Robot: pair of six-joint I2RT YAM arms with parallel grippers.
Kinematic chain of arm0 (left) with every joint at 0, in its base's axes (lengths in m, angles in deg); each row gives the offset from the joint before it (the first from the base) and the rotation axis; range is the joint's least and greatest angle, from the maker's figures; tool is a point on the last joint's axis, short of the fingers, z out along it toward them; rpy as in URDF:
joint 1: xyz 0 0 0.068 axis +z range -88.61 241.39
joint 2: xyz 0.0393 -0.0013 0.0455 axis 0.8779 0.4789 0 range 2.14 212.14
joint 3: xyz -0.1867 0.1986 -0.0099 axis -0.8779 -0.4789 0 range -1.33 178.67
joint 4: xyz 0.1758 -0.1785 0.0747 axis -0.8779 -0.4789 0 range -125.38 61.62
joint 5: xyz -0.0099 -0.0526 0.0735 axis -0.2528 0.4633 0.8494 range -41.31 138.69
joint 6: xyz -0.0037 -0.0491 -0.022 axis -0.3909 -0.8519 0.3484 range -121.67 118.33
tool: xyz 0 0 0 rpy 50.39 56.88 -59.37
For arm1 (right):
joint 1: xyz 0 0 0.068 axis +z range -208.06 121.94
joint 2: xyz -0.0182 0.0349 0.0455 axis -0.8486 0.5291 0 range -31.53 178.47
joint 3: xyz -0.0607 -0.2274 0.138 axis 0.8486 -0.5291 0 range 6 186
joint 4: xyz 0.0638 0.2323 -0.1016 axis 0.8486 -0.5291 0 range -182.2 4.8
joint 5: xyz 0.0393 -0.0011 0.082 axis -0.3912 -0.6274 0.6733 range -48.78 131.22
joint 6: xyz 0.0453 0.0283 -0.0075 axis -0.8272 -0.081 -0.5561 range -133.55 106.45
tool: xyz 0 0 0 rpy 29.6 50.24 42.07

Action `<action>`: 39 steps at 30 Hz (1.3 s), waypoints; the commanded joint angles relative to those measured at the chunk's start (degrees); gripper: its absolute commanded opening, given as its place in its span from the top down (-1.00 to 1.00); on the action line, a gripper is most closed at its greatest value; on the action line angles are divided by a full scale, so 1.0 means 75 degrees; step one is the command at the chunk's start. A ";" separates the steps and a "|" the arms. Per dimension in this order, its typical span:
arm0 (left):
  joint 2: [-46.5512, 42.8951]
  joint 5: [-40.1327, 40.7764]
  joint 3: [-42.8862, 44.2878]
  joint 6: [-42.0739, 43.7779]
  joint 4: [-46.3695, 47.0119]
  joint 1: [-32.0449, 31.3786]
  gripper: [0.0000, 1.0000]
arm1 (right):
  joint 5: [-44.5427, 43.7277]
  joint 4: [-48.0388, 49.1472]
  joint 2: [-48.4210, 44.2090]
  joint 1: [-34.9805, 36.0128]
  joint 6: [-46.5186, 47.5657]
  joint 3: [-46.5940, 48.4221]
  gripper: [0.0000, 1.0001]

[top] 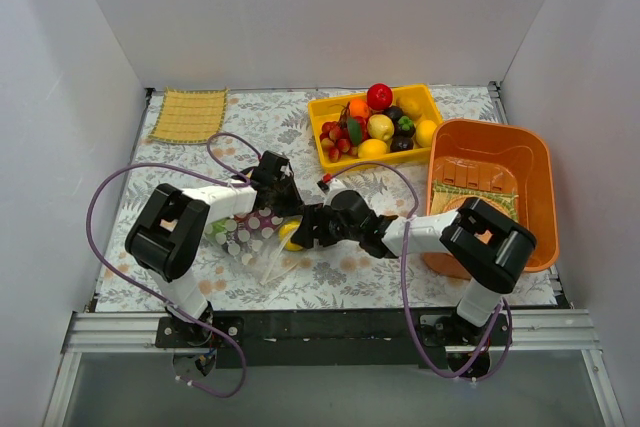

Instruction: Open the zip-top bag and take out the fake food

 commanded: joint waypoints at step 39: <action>0.0103 -0.0517 0.0850 0.0255 0.0259 0.0783 1.00 | -0.2232 -0.5033 -0.3251 0.0182 0.1258 0.0723 0.82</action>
